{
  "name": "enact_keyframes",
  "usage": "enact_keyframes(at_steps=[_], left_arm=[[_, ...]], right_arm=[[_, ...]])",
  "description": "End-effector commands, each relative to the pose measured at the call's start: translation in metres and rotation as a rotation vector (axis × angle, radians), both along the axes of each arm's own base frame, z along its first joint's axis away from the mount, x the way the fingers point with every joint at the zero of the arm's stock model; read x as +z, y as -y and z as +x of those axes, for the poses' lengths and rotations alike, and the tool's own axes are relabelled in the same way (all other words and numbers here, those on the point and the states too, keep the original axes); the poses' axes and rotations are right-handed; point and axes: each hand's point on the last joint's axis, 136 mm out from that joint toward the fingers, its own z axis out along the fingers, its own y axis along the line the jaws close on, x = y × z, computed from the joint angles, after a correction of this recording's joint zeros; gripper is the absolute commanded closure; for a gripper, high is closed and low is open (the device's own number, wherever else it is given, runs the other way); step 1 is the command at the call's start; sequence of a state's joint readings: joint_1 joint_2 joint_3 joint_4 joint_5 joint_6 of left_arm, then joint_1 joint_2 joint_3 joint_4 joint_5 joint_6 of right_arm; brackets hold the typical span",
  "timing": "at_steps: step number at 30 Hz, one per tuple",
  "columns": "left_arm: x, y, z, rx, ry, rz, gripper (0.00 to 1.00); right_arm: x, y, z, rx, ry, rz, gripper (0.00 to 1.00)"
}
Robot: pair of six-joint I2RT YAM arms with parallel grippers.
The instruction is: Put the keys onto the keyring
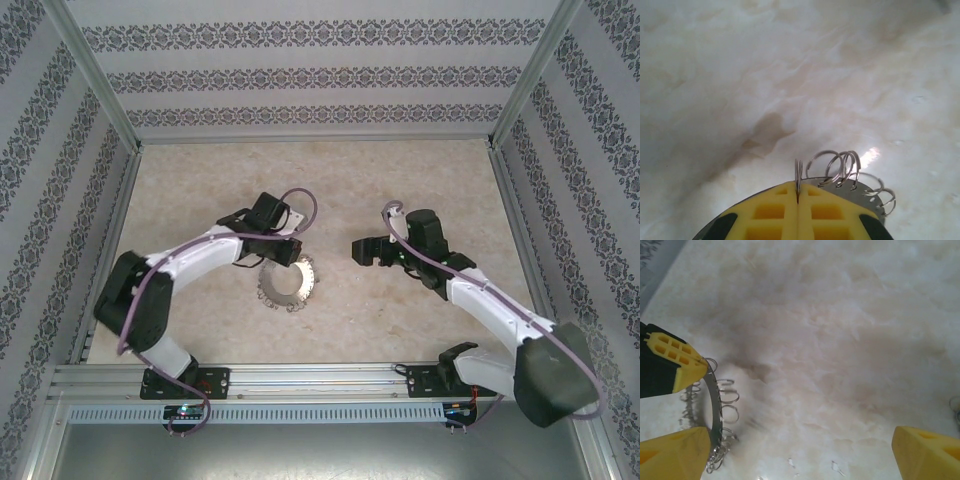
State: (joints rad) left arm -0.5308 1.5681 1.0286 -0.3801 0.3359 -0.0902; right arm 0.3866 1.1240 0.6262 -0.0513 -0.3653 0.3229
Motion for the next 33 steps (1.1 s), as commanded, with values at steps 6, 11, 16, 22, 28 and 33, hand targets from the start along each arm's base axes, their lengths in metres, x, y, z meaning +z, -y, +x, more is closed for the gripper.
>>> enact_keyframes(at_steps=[6, 11, 16, 22, 28, 33], left_arm=[[0.100, 0.021, -0.048, -0.254, 0.388, -0.206, 1.00], [0.154, 0.031, -0.093, -0.423, 0.591, -0.353, 1.00], [0.188, 0.031, -0.129, -0.553, 0.668, -0.441, 1.00], [0.204, 0.033, -0.155, -0.666, 0.678, -0.457, 1.00], [0.211, 0.037, -0.170, -0.745, 0.687, -0.463, 1.00], [0.212, 0.037, -0.174, -0.768, 0.696, -0.445, 1.00]], right_arm=[[0.069, -0.041, -0.050, 0.271, 0.256, 0.107, 0.09], [0.111, -0.058, -0.084, 0.421, 0.413, 0.184, 0.14], [0.139, -0.066, -0.114, 0.528, 0.532, 0.229, 0.26], [0.156, -0.073, -0.136, 0.621, 0.571, 0.276, 0.41], [0.156, -0.089, -0.144, 0.689, 0.589, 0.242, 0.47], [0.157, -0.096, -0.148, 0.713, 0.642, 0.206, 0.52]])
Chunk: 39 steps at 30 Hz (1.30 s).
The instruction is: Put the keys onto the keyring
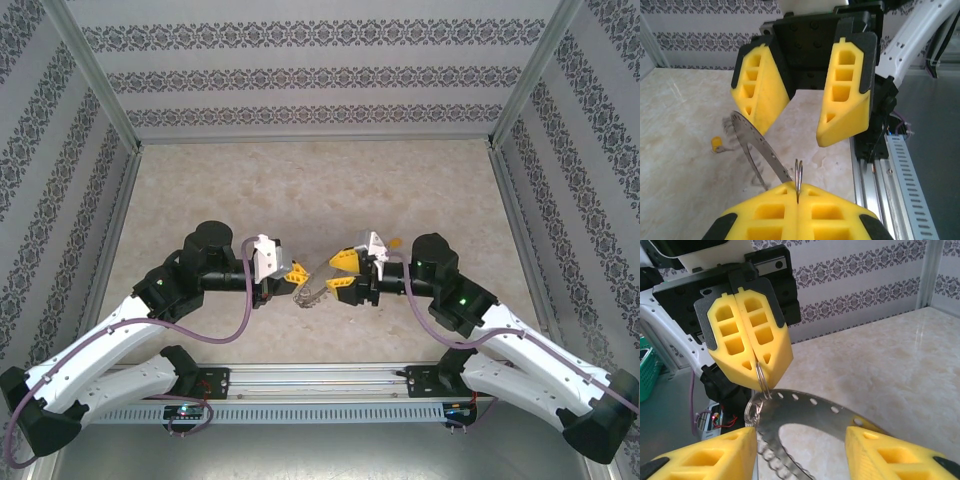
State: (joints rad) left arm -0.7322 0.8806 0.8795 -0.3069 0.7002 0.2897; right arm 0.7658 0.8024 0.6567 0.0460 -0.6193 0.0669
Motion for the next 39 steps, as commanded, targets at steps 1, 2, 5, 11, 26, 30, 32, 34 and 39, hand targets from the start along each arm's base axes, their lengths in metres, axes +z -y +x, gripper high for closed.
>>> enact_keyframes(at_steps=[1, 2, 5, 11, 26, 30, 32, 34, 39], left_arm=[[0.017, 0.001, -0.013, -0.059, 0.064, -0.014, 1.00], [0.016, 0.001, -0.012, -0.056, 0.066, -0.010, 1.00], [0.013, 0.002, -0.012, -0.053, 0.069, 0.009, 1.00], [0.005, 0.005, -0.010, -0.047, 0.073, 0.055, 1.00], [0.001, 0.009, -0.007, -0.050, 0.088, 0.104, 1.00], [0.002, 0.009, -0.008, -0.051, 0.087, 0.101, 1.00], [0.001, 0.010, -0.008, -0.051, 0.086, 0.103, 1.00], [0.001, 0.010, -0.007, -0.049, 0.087, 0.103, 1.00], [0.001, 0.010, -0.007, -0.045, 0.088, 0.103, 1.00]], right_arm=[[0.018, -0.003, -0.005, 0.013, 0.112, 0.019, 0.53], [0.019, -0.003, -0.006, 0.016, 0.122, 0.021, 0.52], [0.019, -0.004, -0.009, 0.024, 0.142, 0.020, 0.54], [0.018, -0.008, -0.012, 0.038, 0.170, 0.008, 0.56], [0.014, -0.021, -0.015, 0.082, 0.186, -0.019, 0.68], [0.010, -0.024, -0.016, 0.093, 0.184, -0.035, 0.73], [0.009, -0.025, -0.017, 0.103, 0.183, -0.038, 0.74], [0.008, -0.026, -0.019, 0.109, 0.180, -0.043, 0.75], [0.005, -0.026, -0.019, 0.107, 0.181, -0.053, 0.81]])
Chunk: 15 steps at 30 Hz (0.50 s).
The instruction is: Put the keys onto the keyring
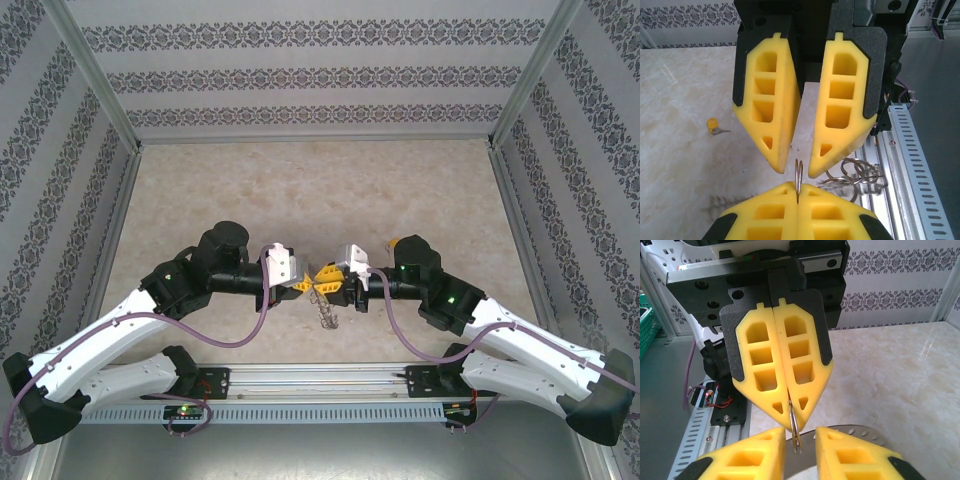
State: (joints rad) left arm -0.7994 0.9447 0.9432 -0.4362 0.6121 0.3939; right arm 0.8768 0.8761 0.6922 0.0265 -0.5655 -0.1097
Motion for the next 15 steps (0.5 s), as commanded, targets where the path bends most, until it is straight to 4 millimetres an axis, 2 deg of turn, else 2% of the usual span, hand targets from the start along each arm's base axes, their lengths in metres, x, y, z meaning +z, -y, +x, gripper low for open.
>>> enact_keyframes(at_steps=[1, 8, 12, 15], left_arm=[[0.0200, 0.0032, -0.0033, -0.024, 0.058, -0.032, 1.00], [0.0192, 0.0041, -0.0048, -0.030, 0.054, -0.031, 1.00], [0.0182, 0.0055, -0.0053, -0.035, 0.048, -0.032, 1.00], [0.0181, 0.0069, -0.0056, -0.038, 0.045, -0.044, 1.00]], right_arm=[[0.0133, -0.0026, -0.0038, 0.017, 0.038, 0.017, 0.82], [0.0104, -0.0046, -0.0029, 0.015, 0.049, -0.002, 0.90], [0.0101, -0.0051, -0.0030, 0.015, 0.061, -0.008, 1.00], [0.0097, -0.0046, -0.0038, 0.016, 0.072, -0.011, 1.00]])
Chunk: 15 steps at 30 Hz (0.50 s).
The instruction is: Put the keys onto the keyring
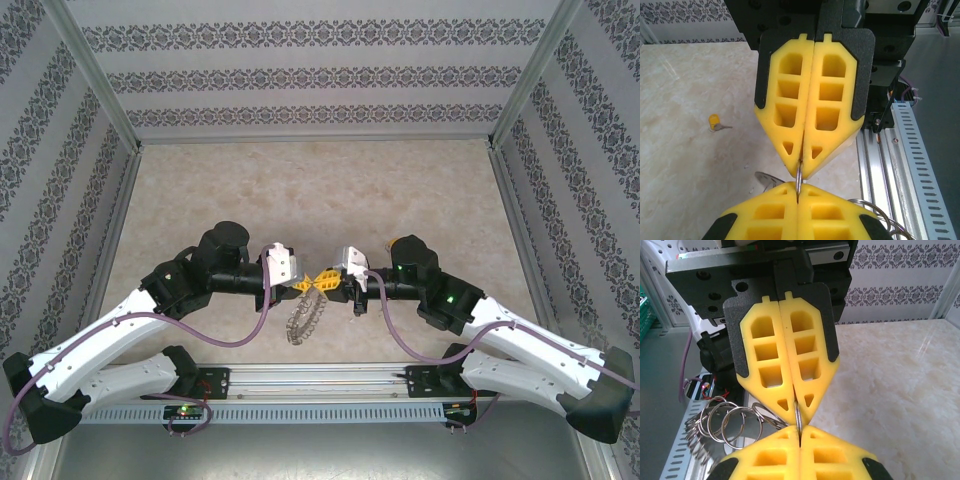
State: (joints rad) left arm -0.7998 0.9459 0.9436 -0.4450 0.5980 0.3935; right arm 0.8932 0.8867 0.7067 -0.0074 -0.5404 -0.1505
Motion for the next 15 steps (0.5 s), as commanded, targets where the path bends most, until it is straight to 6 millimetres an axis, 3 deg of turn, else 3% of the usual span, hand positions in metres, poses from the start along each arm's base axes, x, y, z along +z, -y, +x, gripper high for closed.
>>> enact_keyframes(at_steps=[1, 3, 7, 15], left_arm=[[0.021, 0.008, -0.007, -0.048, 0.049, -0.064, 1.00], [0.023, 0.008, -0.006, -0.037, 0.059, -0.088, 1.00], [0.027, 0.008, -0.003, -0.009, 0.074, -0.153, 0.85], [0.032, 0.011, -0.005, -0.021, 0.074, -0.215, 0.84]], right_arm=[[0.014, -0.002, -0.004, 0.014, 0.054, 0.022, 1.00], [0.015, 0.000, -0.006, 0.018, 0.069, 0.032, 1.00], [0.021, 0.005, -0.014, 0.044, 0.100, 0.067, 1.00], [0.027, 0.008, -0.024, 0.085, 0.122, 0.105, 1.00]])
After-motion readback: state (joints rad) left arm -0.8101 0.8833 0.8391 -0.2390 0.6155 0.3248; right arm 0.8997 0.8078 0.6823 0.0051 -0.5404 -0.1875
